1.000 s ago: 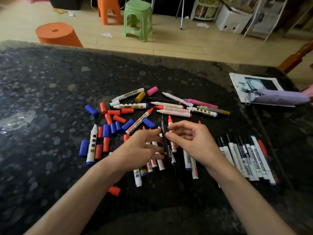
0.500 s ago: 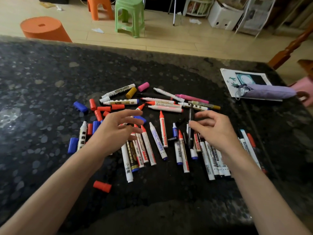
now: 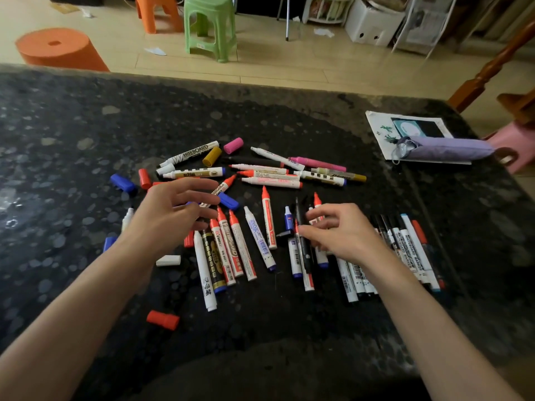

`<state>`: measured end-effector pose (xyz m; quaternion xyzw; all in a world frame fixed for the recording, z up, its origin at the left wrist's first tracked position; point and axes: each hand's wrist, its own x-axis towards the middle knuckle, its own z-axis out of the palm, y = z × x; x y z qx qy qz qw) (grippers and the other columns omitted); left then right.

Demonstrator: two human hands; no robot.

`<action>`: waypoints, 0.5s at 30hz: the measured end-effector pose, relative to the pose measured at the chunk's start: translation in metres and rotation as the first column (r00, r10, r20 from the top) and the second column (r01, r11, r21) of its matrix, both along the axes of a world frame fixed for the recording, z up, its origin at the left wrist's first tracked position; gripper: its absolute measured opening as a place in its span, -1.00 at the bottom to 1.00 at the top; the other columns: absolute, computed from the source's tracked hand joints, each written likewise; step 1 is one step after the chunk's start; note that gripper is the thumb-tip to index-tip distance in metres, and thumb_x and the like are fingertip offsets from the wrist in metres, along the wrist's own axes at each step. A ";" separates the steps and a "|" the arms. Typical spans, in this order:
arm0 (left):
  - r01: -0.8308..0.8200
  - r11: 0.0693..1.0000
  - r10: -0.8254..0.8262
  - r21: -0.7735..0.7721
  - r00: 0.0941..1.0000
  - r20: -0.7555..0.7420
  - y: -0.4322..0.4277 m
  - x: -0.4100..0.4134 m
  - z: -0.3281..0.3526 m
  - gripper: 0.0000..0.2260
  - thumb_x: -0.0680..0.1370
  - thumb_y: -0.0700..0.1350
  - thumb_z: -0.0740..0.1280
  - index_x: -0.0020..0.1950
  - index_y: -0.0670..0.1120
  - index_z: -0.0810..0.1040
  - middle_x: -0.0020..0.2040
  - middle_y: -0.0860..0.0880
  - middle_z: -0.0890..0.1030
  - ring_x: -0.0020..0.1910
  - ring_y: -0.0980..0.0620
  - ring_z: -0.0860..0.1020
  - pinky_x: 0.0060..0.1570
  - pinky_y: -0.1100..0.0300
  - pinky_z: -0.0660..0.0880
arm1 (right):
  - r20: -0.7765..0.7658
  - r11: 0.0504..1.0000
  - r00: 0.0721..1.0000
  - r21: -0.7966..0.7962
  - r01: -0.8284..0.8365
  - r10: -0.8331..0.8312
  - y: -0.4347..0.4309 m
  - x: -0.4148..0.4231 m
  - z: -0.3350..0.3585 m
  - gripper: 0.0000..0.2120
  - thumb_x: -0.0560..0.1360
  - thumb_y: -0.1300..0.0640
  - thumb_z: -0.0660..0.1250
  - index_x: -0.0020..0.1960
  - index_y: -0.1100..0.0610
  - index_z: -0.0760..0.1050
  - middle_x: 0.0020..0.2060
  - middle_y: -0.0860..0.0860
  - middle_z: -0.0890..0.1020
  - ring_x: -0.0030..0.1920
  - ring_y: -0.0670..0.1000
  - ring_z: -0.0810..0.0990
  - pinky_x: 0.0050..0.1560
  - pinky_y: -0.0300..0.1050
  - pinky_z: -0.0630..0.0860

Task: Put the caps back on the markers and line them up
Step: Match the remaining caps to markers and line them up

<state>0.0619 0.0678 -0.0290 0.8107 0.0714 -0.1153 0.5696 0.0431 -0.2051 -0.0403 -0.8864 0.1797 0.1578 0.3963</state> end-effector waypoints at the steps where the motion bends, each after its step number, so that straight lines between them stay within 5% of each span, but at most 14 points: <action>1: 0.003 1.000 -0.003 0.005 1.000 0.002 0.000 0.000 0.000 -0.59 0.62 -0.42 0.21 0.24 0.02 0.63 0.03 0.05 0.73 -0.07 0.14 0.72 -0.14 0.27 0.66 | 0.000 0.999 1.000 -0.023 -0.025 0.025 0.003 0.000 -0.001 -0.68 0.49 -0.01 0.56 0.22 -0.09 0.61 -0.08 -0.09 0.73 -0.06 -0.10 0.72 0.07 -0.01 0.68; 7: 0.013 1.000 -0.014 0.025 1.000 0.014 0.000 -0.001 0.000 -0.60 0.62 -0.40 0.21 0.24 0.03 0.63 0.03 0.04 0.72 -0.07 0.15 0.72 -0.15 0.26 0.64 | -0.091 0.985 0.983 -0.056 -0.164 0.158 0.014 -0.006 -0.005 -0.70 0.47 -0.04 0.58 0.18 -0.06 0.67 -0.11 -0.10 0.72 -0.09 -0.13 0.70 0.04 -0.09 0.66; 12: -0.013 0.999 0.013 0.048 1.000 0.005 0.005 0.003 0.001 -0.60 0.62 -0.40 0.21 0.21 0.04 0.64 0.02 0.05 0.72 -0.08 0.15 0.71 -0.16 0.28 0.63 | -0.049 0.995 0.996 -0.073 -0.072 0.068 0.012 -0.004 -0.007 -0.67 0.45 -0.07 0.59 0.16 -0.05 0.64 -0.17 -0.07 0.74 -0.13 -0.10 0.73 0.06 0.06 0.70; 15: -0.053 0.993 0.052 0.108 0.999 0.007 0.019 0.007 0.002 -0.56 0.60 -0.43 0.16 0.19 0.02 0.65 0.00 0.02 0.71 -0.11 0.13 0.72 -0.12 0.16 0.61 | -0.033 0.989 0.996 -0.115 -0.089 0.085 0.018 -0.003 -0.007 -0.66 0.47 -0.11 0.56 0.18 -0.07 0.60 -0.19 -0.10 0.73 -0.17 -0.15 0.72 0.03 -0.02 0.68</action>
